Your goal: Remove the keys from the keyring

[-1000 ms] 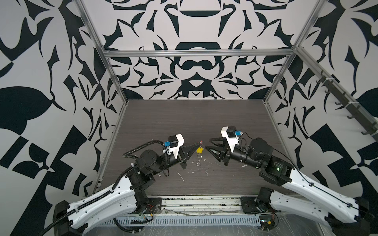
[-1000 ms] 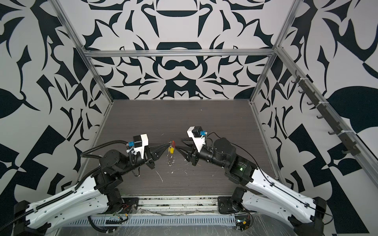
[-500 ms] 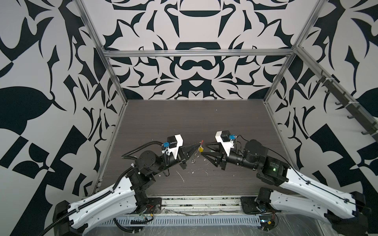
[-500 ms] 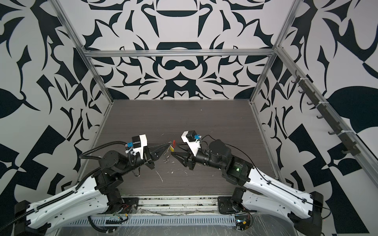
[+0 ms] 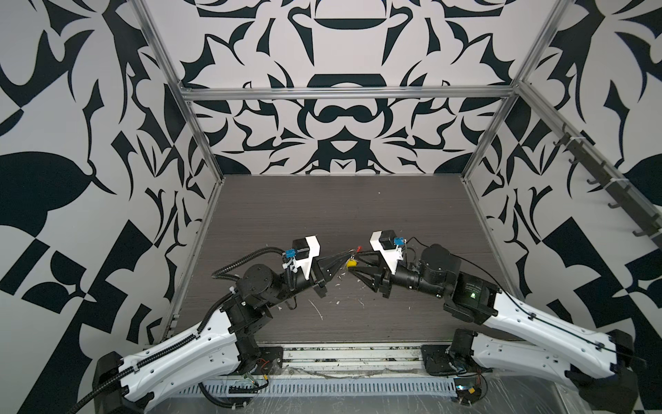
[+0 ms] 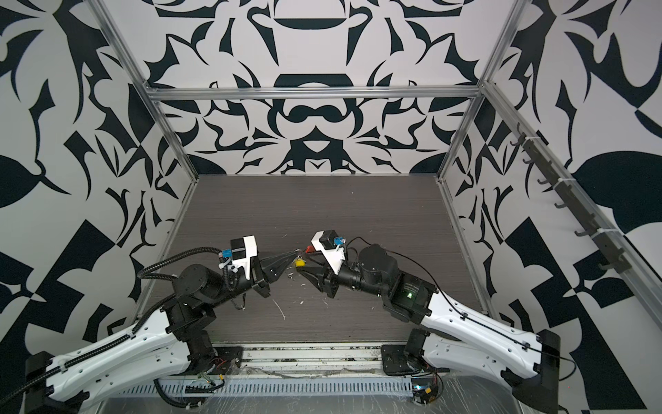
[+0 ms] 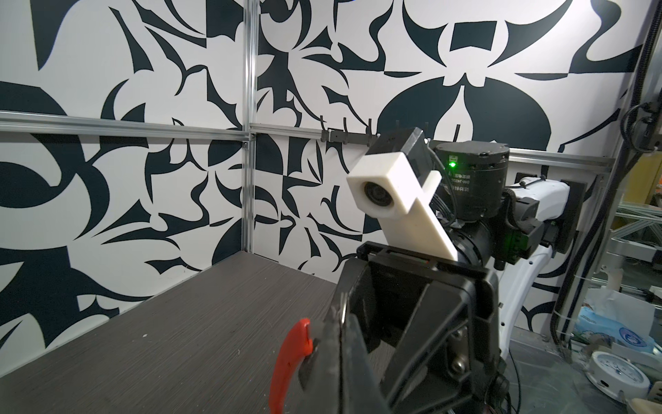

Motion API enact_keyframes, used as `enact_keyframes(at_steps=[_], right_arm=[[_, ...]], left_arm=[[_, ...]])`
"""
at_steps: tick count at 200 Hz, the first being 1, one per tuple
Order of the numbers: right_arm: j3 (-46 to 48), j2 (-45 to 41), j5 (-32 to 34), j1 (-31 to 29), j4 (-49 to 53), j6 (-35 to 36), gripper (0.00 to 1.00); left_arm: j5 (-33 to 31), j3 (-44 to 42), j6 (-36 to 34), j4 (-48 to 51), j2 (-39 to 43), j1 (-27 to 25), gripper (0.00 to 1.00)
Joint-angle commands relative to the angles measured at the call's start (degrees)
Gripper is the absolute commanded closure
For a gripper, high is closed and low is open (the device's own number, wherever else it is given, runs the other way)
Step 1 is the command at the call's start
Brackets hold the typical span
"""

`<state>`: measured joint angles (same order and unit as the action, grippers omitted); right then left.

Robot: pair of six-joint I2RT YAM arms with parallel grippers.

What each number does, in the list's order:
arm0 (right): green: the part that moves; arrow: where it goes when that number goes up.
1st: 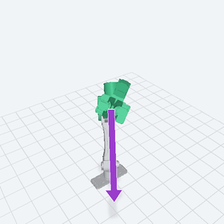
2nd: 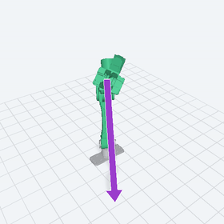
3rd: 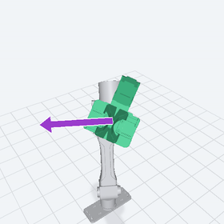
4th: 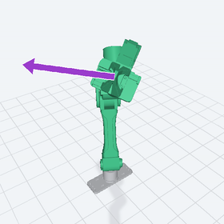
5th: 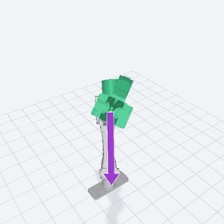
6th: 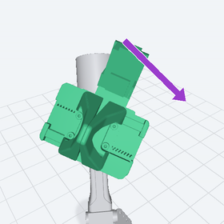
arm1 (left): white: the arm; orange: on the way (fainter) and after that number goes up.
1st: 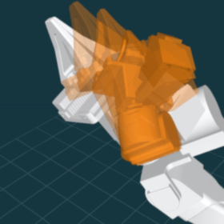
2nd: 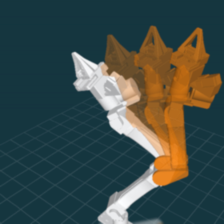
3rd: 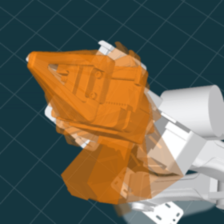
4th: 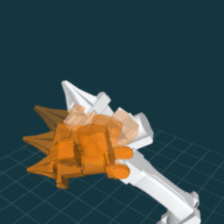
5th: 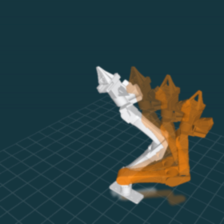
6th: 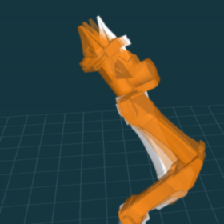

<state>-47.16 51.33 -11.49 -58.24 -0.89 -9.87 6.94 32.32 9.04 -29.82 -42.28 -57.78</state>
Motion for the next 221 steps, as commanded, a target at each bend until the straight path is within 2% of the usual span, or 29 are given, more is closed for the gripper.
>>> enact_keyframes(at_steps=[1,115,185,215,221], right_arm=[[-2.1,0.3,0.4,-0.4,-3.5,1.3,0.55],[-4.3,1.9,1.7,-0.4,-3.6,3.0,0.60],[-4.9,2.5,1.3,-0.4,-1.9,2.7,0.84],[-5.1,2.3,1.5,-0.5,-0.4,2.3,1.00],[-5.1,2.2,1.6,-0.5,-0.3,2.2,1.00]], left_arm=[[0.6,-0.4,0.8,-3.2,0.2,-0.2,1.00],[0.2,-0.2,1.6,-3.1,-0.1,-0.2,1.00],[-3.1,0.1,1.1,-1.5,0.4,-0.2,1.00],[-4.8,1.3,0.5,0.9,0.4,-0.2,1.00],[-5.2,1.3,0.4,1.0,0.5,-0.2,1.00]])
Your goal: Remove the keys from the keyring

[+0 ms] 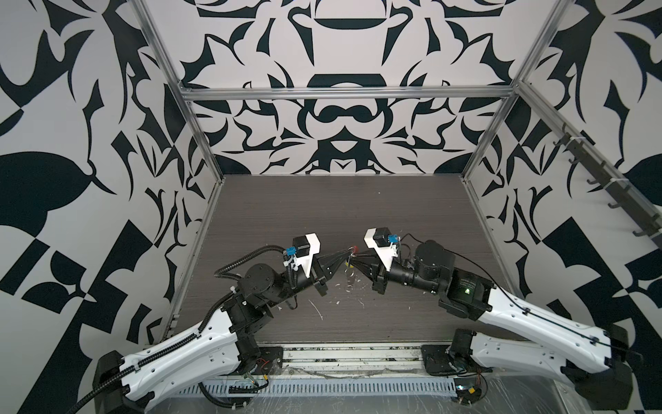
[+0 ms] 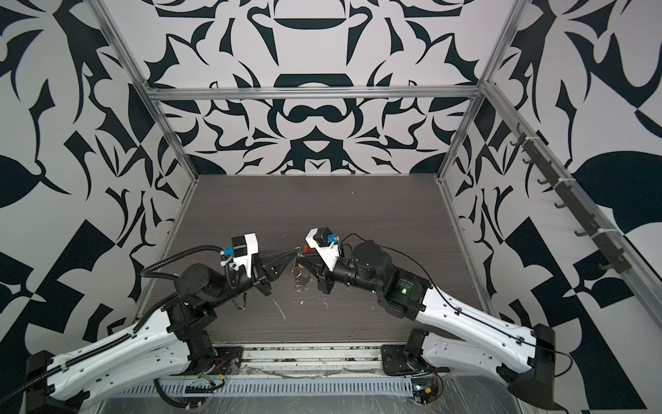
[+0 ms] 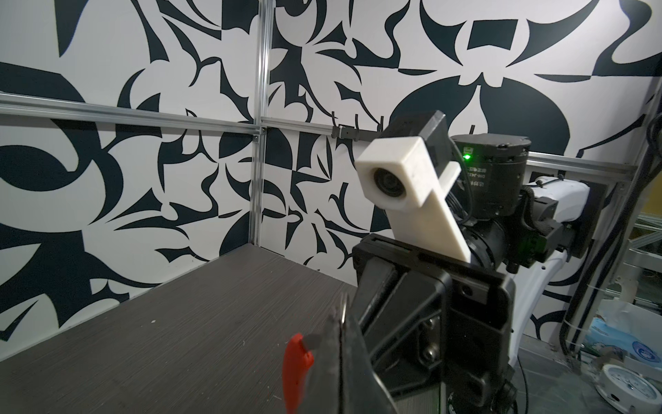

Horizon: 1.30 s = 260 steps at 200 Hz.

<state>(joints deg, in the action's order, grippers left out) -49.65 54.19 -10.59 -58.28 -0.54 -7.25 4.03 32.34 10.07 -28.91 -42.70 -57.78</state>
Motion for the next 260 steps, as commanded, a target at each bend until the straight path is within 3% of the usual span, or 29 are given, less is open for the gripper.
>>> enact_keyframes(at_steps=[1,187,260], right_arm=[[-2.6,-0.7,0.7,-0.5,-0.5,-0.4,1.00],[-0.1,-4.1,6.5,-0.9,0.7,-1.7,1.00],[-0.3,-5.8,10.4,-0.9,2.5,-0.9,1.00]], left_arm=[[-2.5,1.2,-0.6,0.1,0.9,-0.2,1.00],[-18.1,0.0,-3.9,3.7,6.0,-1.4,1.00],[-19.1,-0.1,-4.1,5.4,7.9,-1.4,1.00]])
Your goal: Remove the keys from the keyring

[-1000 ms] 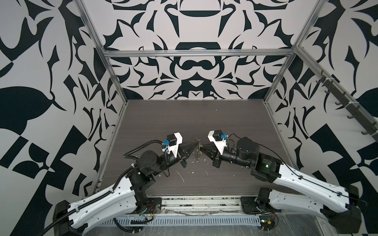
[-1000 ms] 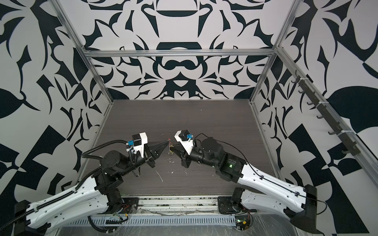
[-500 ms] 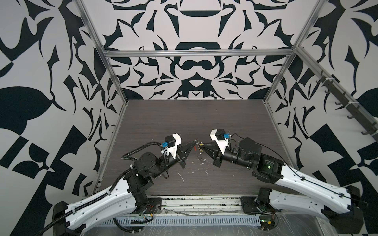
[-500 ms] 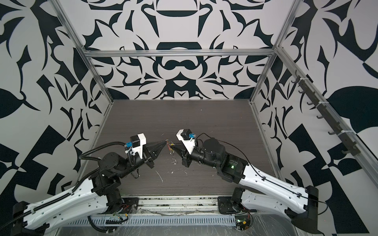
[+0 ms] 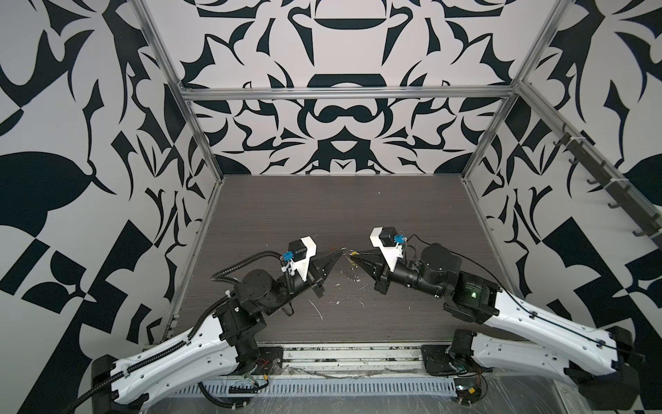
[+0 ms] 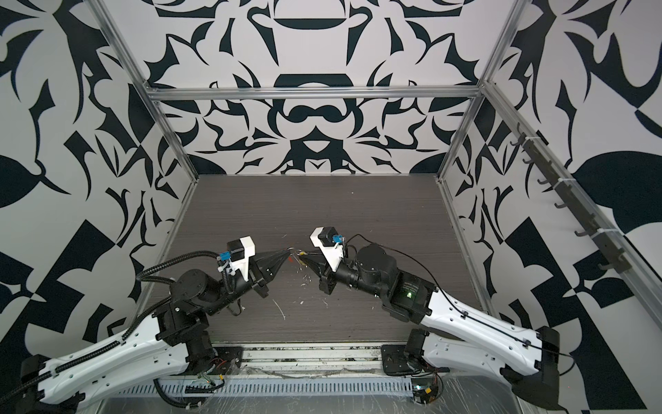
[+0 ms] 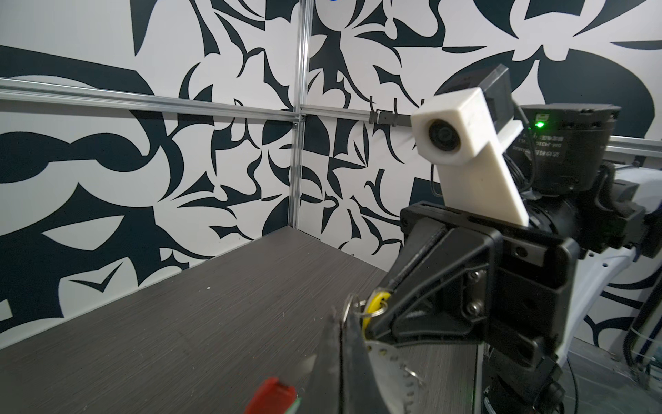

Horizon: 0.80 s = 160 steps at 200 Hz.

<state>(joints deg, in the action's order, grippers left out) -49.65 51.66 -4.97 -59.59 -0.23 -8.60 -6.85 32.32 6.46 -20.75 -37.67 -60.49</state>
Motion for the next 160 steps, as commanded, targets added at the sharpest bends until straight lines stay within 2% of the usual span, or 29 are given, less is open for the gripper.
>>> enact_keyframes(at_steps=[1,46,95,160], right_arm=[[-0.3,-3.3,4.9,0.4,2.3,0.4,1.00],[-2.4,-3.4,5.8,0.4,4.4,2.1,1.00],[-10.6,-0.8,2.6,0.5,14.0,8.3,1.00],[-19.4,3.1,-0.4,0.5,23.9,13.6,1.00]], left_arm=[[-8.2,-0.1,-0.4,-2.7,2.9,1.3,1.00],[-4.3,1.2,-0.2,0.2,2.9,1.3,1.00],[6.0,7.6,0.6,12.6,0.6,1.3,1.00],[7.8,12.0,0.8,22.6,-0.5,1.3,1.00]])
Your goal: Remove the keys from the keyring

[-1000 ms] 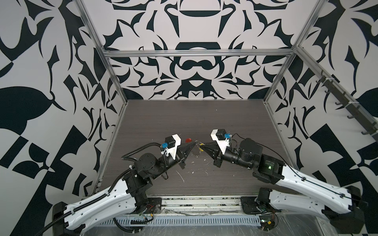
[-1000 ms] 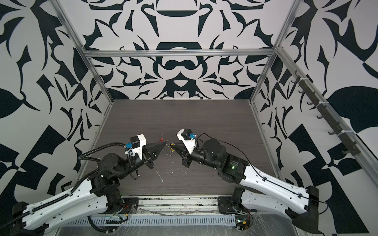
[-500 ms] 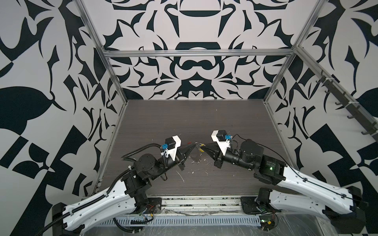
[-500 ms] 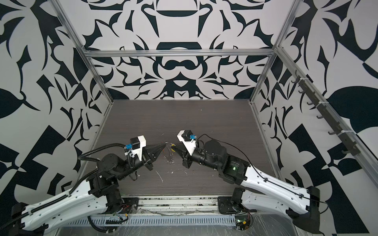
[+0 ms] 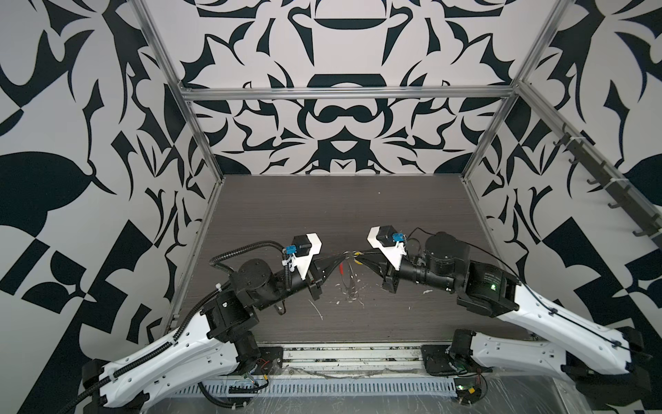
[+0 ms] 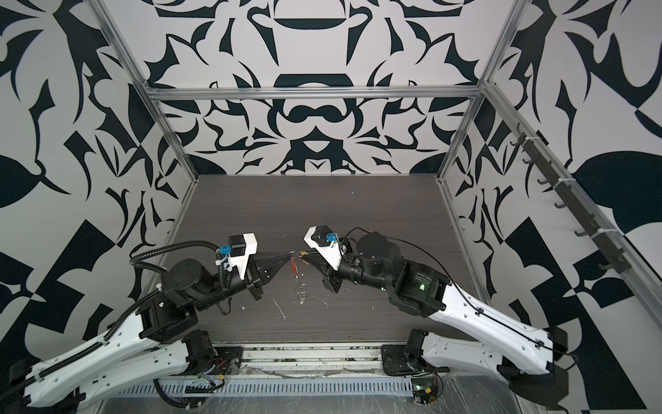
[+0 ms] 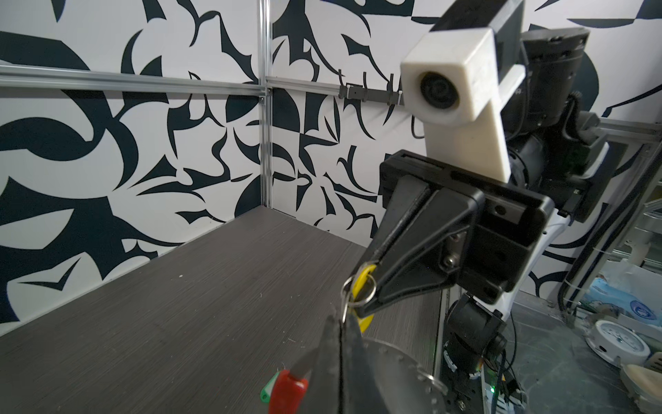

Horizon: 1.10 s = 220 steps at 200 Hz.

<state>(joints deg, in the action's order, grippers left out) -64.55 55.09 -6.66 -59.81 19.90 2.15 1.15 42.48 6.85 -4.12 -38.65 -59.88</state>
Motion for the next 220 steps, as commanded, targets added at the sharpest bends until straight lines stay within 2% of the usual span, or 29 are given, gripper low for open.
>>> enact_keyframes(at_steps=[1,88,150,220], right_arm=[[-4.6,-0.3,1.2,0.7,3.9,2.9,1.00],[-12.3,2.8,-1.2,0.7,12.6,6.3,1.00],[-17.5,5.4,-5.3,0.7,16.7,8.1,1.00],[-21.2,7.5,-8.4,0.6,18.7,9.1,1.00]], left_arm=[[-0.1,1.8,0.4,6.0,0.5,0.7,1.00],[6.9,6.1,-1.0,15.0,-2.5,0.7,1.00],[13.4,7.2,-1.4,16.6,-4.1,0.7,1.00],[17.6,8.0,-2.8,17.4,-5.0,0.7,1.00]])
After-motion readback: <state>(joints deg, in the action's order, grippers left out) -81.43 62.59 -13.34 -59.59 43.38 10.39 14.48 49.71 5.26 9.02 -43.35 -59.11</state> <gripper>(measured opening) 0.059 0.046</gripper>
